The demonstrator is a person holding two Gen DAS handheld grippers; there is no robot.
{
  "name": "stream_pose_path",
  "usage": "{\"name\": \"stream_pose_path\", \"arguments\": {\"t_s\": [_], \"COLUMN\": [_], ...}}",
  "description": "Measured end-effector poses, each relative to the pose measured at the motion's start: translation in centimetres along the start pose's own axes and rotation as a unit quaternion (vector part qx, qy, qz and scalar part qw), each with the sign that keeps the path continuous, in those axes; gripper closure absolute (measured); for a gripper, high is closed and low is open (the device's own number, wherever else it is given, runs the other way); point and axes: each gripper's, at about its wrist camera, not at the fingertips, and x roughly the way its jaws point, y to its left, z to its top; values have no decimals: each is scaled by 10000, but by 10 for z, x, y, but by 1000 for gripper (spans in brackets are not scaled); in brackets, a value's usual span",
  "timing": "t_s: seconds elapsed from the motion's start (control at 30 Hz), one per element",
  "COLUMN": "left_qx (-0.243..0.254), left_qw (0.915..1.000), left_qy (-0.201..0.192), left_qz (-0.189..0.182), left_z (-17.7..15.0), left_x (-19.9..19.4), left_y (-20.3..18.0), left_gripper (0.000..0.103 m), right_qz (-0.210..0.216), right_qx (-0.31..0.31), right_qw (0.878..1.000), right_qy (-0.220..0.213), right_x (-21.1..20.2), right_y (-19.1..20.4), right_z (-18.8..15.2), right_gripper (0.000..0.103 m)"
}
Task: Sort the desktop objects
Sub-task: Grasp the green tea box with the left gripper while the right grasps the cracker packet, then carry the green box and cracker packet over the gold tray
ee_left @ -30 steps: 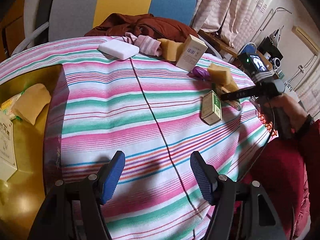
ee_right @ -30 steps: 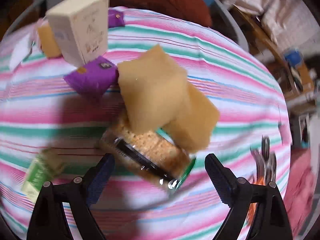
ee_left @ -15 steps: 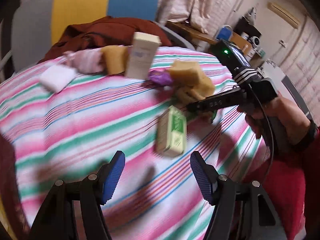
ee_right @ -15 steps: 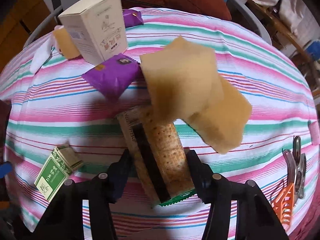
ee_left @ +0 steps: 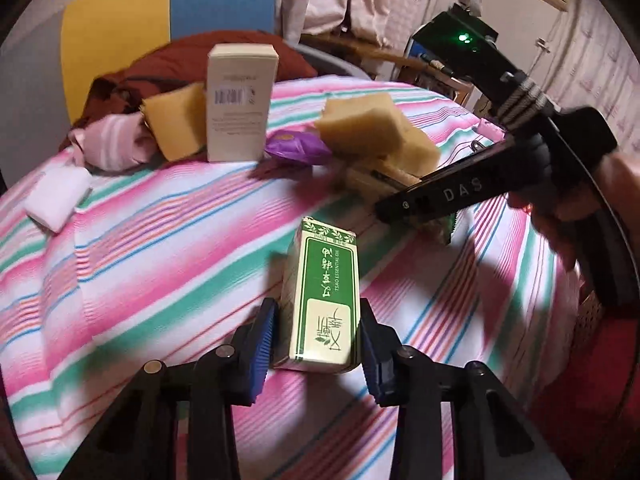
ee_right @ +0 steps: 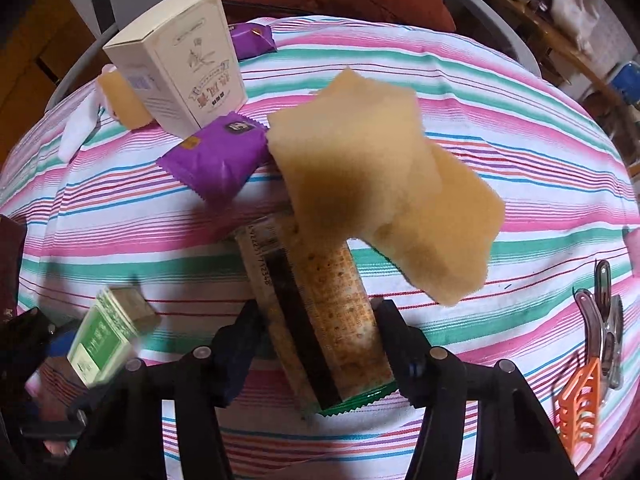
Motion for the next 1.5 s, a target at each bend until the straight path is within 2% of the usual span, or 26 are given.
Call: {"name": "stream_pose_path", "arguments": {"t_s": [0.03,0.07,0.13,0.27,0.37,0.5,0.63,0.73,0.77,0.8,0.9,1.0,1.1,1.2,1.3,1.4,1.5], "left_qx": [34,-31,-400,-1206,-1251,-1187,-1499,-1622,-1607,-1591,-1559,-1575,-1440,-1284,-1544,-1566,-1549], "left_qw": [9999,9998,9986,9902,9887,9894,9840,9811,9814,9817,9820,9811,9835,9855,9806,9794,9778], "left_qy": [-61,-130,-313,-704,-809,-827,-912,-966,-969,-973,-988,-1020,-1052,-1097,-1123,-1157,-1256], "left_qz": [120,152,124,89,190,132,-297,-418,-399,-381,-406,-466,-298,-136,-447,-530,-647], "left_z": [-4,-9,-19,-45,-56,-63,-68,-72,-73,-74,-77,-81,-90,-103,-122,-132,-136], "left_x": [-2,-6,-15,-38,-47,-51,-53,-54,-54,-55,-57,-60,-68,-79,-93,-107,-123], "left_y": [2,7,22,55,60,60,75,79,78,78,77,79,74,64,65,65,65], "left_gripper": [71,72,72,72,72,71,70,70,70,70,70,71,71,72,72,72,72], "right_qz": [-41,-57,-98,-119,7,101,749,1029,1250,1500,2575,3043,3091,3041,3203,3248,3303], "right_qx": [-30,-48,-109,-149,-201,-443,-370,-149,101,302,896,771,590,390,545,556,450], "right_qw": [10000,10000,9999,9998,9998,9987,9955,9941,9919,9881,9621,9489,9491,9518,9457,9440,9428], "right_qy": [-27,-42,-81,-90,-84,-246,-448,-302,-217,-163,-57,-325,-96,-114,19,144,78], "right_x": [-2,-2,-6,-15,-19,-35,-55,-58,-56,-47,-37,-21,-8,-7,5,24,14], "right_y": [1,4,7,22,28,60,95,115,117,106,116,123,140,150,153,162,161], "right_z": [0,0,0,-2,-6,-7,-4,3,5,2,5,5,-1,-5,-6,0,-5], "right_gripper": [45,46,50,52,52,52,53,53,53,53,53,53,54,54,54,54,54]}}
